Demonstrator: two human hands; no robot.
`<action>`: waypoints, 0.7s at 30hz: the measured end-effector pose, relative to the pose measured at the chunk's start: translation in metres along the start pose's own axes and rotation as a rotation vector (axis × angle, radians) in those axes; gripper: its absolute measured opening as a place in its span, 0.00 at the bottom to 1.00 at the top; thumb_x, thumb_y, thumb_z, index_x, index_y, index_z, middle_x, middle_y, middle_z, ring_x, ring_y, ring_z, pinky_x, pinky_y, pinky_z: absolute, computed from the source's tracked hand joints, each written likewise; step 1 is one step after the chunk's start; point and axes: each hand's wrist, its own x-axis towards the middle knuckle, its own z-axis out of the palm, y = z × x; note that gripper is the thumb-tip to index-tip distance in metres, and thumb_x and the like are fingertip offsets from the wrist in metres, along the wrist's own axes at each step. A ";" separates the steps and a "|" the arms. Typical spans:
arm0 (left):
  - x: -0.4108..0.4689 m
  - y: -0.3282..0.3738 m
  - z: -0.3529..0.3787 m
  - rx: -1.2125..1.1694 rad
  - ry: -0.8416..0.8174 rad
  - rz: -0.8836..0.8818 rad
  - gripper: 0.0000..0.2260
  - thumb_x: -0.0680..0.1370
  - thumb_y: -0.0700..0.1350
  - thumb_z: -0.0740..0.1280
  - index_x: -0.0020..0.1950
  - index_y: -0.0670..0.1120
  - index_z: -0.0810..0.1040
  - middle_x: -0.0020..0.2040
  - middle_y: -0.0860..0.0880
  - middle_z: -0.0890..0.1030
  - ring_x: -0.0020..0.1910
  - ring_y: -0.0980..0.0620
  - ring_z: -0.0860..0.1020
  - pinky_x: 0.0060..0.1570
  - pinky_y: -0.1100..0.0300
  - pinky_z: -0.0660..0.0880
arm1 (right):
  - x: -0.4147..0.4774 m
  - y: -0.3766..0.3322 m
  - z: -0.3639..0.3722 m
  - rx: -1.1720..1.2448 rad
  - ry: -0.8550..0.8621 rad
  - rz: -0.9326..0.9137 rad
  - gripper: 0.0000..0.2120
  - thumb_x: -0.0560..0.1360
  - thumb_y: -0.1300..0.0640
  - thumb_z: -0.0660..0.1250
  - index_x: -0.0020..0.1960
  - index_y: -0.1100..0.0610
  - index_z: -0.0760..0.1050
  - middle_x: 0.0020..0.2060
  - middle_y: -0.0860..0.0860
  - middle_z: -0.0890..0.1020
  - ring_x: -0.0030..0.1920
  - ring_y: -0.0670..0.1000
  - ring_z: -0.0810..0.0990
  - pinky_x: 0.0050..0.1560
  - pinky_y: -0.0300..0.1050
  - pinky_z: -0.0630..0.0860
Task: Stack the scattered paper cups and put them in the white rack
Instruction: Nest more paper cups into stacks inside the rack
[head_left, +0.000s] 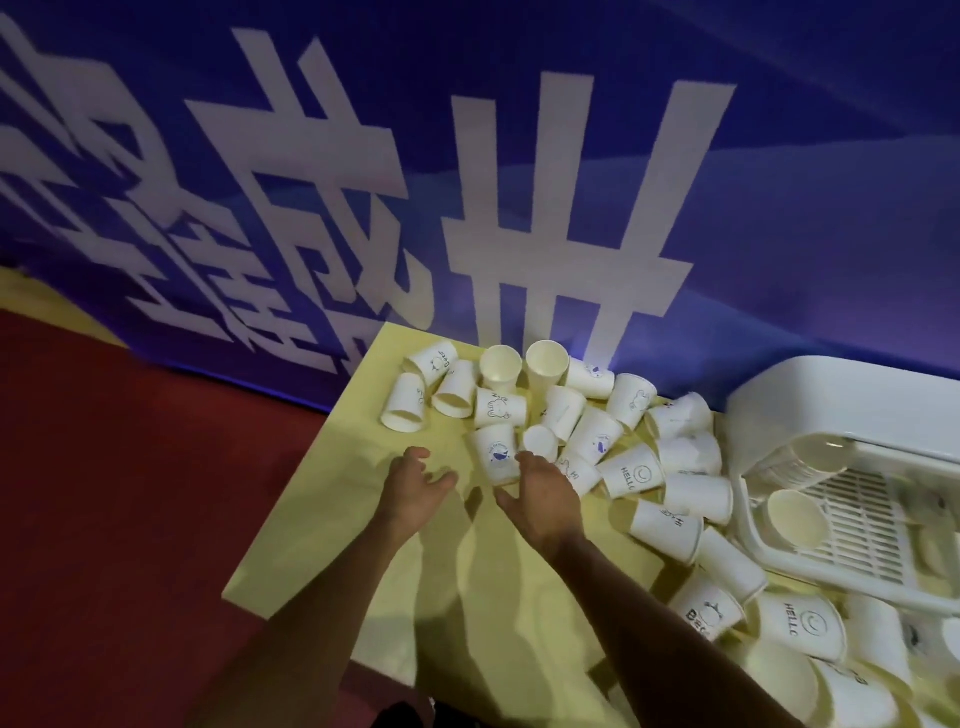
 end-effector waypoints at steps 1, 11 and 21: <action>0.006 -0.003 -0.006 -0.011 0.008 -0.007 0.26 0.72 0.50 0.77 0.65 0.42 0.74 0.61 0.40 0.75 0.47 0.49 0.76 0.51 0.60 0.74 | 0.004 -0.007 0.004 -0.039 0.006 0.048 0.25 0.76 0.42 0.66 0.66 0.56 0.69 0.56 0.53 0.79 0.57 0.55 0.78 0.55 0.50 0.76; 0.074 -0.005 -0.042 0.061 0.160 -0.093 0.37 0.72 0.51 0.76 0.74 0.42 0.63 0.69 0.37 0.67 0.66 0.36 0.68 0.61 0.49 0.69 | 0.037 -0.042 0.027 -0.235 -0.022 0.177 0.25 0.78 0.41 0.63 0.66 0.58 0.65 0.57 0.53 0.79 0.56 0.56 0.80 0.51 0.49 0.75; 0.123 -0.002 -0.023 -0.028 0.132 -0.173 0.37 0.73 0.53 0.74 0.74 0.42 0.59 0.69 0.38 0.67 0.66 0.35 0.69 0.62 0.43 0.73 | 0.050 -0.050 0.055 -0.176 -0.036 0.203 0.26 0.81 0.37 0.56 0.64 0.58 0.66 0.54 0.53 0.80 0.54 0.55 0.81 0.46 0.48 0.75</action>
